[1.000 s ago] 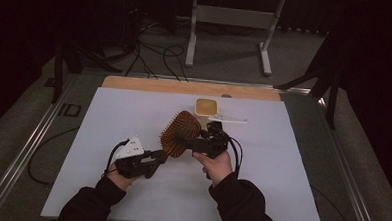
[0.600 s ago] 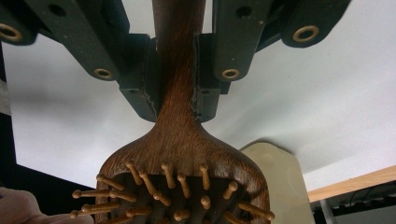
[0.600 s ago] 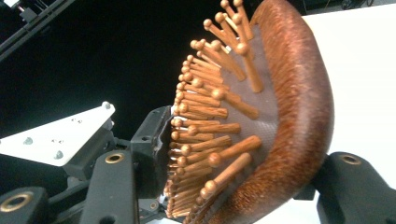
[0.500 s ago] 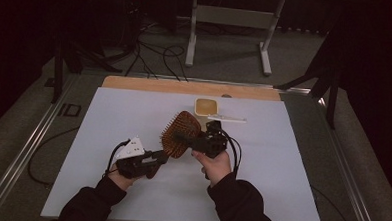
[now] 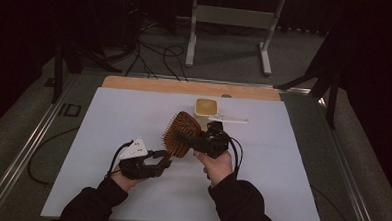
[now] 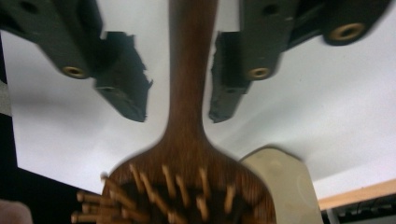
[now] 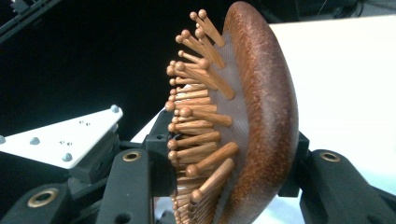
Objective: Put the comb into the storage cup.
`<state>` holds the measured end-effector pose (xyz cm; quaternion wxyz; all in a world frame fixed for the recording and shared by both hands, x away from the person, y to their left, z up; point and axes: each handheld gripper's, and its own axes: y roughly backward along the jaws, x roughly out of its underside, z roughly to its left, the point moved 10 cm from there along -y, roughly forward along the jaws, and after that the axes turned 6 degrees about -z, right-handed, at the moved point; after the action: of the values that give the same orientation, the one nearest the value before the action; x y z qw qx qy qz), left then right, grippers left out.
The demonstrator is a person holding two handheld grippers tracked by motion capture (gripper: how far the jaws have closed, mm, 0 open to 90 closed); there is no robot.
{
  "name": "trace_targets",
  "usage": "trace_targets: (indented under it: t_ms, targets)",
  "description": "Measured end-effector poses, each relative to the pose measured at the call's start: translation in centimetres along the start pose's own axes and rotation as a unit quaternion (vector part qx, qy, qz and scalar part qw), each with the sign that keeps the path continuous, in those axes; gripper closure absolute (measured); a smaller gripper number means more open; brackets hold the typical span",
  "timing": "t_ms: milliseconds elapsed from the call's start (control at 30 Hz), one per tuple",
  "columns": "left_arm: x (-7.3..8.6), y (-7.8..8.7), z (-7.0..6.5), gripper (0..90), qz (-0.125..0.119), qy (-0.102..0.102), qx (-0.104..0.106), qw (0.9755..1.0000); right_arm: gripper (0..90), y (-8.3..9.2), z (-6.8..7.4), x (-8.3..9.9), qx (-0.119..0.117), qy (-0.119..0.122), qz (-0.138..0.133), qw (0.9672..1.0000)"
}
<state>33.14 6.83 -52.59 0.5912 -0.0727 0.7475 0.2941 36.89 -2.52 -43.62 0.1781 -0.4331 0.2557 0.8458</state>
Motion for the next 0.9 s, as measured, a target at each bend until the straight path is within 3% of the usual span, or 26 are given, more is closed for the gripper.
trace_targets:
  t_ms: [300,500,800,900]
  targets:
    - [0.1,-0.1,0.2,30.6,0.013,0.016,-0.007,0.9998,52.9,1.4,-0.3,-1.9,0.002,0.016,-0.017,0.9997]
    - [0.2,0.0,0.5,20.2,0.015,0.02,-0.017,0.9995,52.8,2.1,-0.5,-2.6,0.002,0.017,-0.026,0.9995]
    - [0.1,0.5,-0.2,1.4,0.022,-0.002,0.019,0.9996,52.8,2.7,-0.6,-3.9,0.005,0.026,-0.032,0.9991]
    - [0.2,0.6,-0.3,0.1,0.028,-0.004,0.022,0.9994,52.8,2.9,-0.7,-4.5,0.007,0.029,-0.036,0.9989]
